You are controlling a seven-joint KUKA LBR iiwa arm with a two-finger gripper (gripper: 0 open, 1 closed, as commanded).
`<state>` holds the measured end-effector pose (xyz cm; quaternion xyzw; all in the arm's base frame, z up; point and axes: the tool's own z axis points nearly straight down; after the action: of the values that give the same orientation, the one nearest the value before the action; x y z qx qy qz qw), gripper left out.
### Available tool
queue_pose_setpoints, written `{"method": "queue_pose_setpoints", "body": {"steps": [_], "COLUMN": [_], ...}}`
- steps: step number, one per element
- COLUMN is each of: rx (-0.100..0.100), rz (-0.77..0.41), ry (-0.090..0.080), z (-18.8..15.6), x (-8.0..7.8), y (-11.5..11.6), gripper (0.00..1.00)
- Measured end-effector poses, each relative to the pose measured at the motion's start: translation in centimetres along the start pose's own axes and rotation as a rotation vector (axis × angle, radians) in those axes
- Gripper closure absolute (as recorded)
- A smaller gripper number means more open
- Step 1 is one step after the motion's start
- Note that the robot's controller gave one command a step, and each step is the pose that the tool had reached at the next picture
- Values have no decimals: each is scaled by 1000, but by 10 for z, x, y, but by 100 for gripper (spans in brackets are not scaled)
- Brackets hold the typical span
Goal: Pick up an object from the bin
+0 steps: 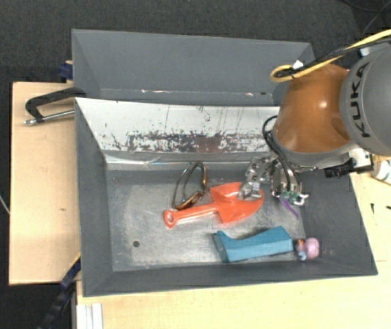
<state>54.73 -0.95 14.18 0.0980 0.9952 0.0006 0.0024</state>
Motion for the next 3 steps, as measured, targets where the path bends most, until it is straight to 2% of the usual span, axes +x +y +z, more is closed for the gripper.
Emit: {"method": "queue_pose_setpoints", "body": {"steps": [1, 2, 3], "rx": [0, 0, 2], "rz": [0, 0, 51], "ry": [0, 0, -3], "z": [0, 0, 64], "x": [0, 0, -19], "y": [0, 0, 9], "gripper": [0, 0, 100]}}
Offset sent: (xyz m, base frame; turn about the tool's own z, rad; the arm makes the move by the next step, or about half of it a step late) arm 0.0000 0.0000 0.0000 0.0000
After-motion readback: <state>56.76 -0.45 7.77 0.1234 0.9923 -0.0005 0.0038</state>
